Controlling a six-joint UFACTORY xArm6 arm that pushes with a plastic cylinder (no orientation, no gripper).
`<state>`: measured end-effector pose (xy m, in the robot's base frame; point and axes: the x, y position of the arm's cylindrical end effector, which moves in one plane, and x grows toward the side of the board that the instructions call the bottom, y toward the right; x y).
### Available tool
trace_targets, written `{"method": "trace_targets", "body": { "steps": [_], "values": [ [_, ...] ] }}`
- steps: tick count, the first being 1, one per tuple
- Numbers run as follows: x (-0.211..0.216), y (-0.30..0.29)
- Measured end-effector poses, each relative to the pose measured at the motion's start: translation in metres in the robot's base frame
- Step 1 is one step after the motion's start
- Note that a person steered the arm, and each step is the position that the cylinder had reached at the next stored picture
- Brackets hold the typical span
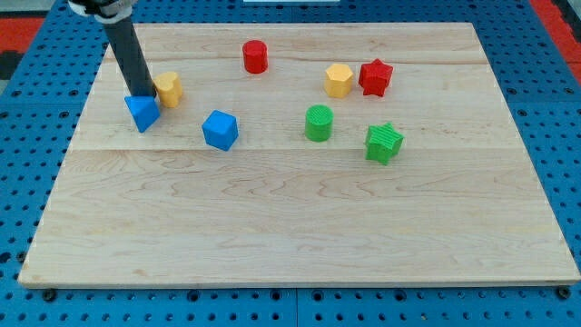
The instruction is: Move the arm to the top of the green circle
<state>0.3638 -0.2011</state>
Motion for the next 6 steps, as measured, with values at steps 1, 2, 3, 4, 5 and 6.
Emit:
{"method": "trace_targets", "body": {
  "steps": [1, 2, 3, 4, 5, 6],
  "values": [
    [0.014, -0.002],
    [0.028, 0.006],
    [-0.007, 0.038],
    [-0.013, 0.13],
    [-0.014, 0.215],
    [0.009, 0.233]
  ]
}}
